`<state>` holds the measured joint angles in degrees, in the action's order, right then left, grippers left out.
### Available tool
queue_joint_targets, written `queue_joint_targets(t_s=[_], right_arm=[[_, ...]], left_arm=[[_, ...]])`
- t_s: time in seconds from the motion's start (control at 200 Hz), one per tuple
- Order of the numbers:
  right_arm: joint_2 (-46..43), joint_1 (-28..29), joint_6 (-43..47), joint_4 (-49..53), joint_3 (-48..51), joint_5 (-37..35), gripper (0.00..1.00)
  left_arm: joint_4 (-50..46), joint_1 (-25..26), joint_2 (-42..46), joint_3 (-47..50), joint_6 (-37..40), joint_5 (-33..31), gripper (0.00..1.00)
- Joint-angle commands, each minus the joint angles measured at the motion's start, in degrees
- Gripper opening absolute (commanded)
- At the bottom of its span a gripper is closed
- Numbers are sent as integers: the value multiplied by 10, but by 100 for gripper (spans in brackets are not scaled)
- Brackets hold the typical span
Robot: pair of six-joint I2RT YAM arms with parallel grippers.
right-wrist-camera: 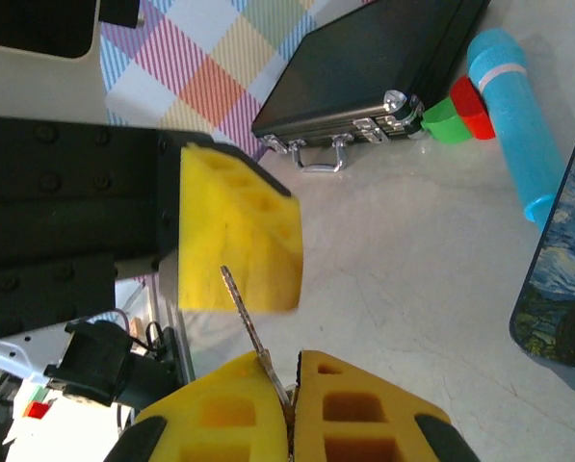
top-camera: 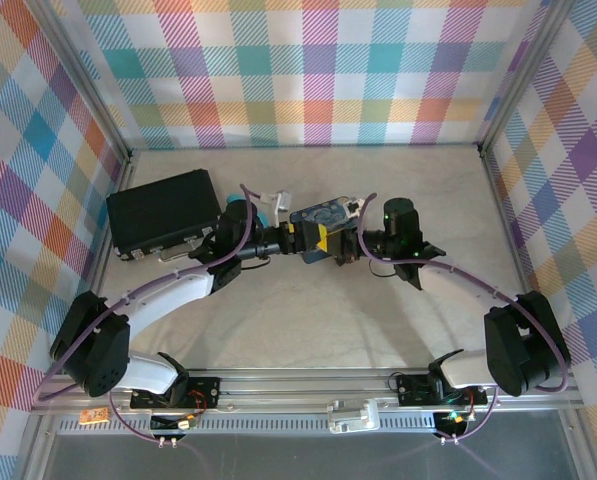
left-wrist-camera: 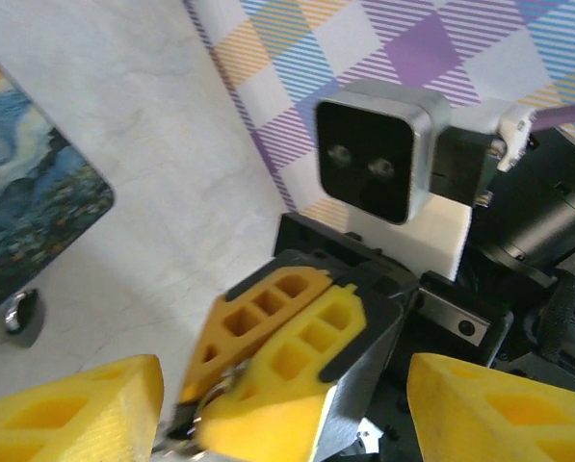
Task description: Unlock the padlock with the key
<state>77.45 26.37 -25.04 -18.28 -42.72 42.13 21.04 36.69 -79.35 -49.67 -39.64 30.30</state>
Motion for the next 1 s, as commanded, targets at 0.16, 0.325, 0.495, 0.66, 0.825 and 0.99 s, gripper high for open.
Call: queue_joint_targets(t_s=[0.16, 0.325, 0.495, 0.66, 0.825, 0.99], right_arm=[[-18, 14, -55, -63, 29, -47, 0], [-20, 13, -72, -58, 31, -62, 0], [-16, 13, -101, -74, 34, -63, 0], [-17, 14, -110, -80, 39, -65, 0], [-24, 10, -95, -62, 28, -48, 9], [-50, -25, -54, -5, 16, -42, 49]], left_arm=[[100, 7, -34, 8, -24, -16, 50], [100, 7, -34, 10, -24, -18, 41], [95, 7, -32, 14, -15, -30, 32], [105, 7, -45, 10, -18, -27, 3], [82, 5, -48, -4, -5, -31, 0], [38, -20, -41, -24, 39, -1, 0]])
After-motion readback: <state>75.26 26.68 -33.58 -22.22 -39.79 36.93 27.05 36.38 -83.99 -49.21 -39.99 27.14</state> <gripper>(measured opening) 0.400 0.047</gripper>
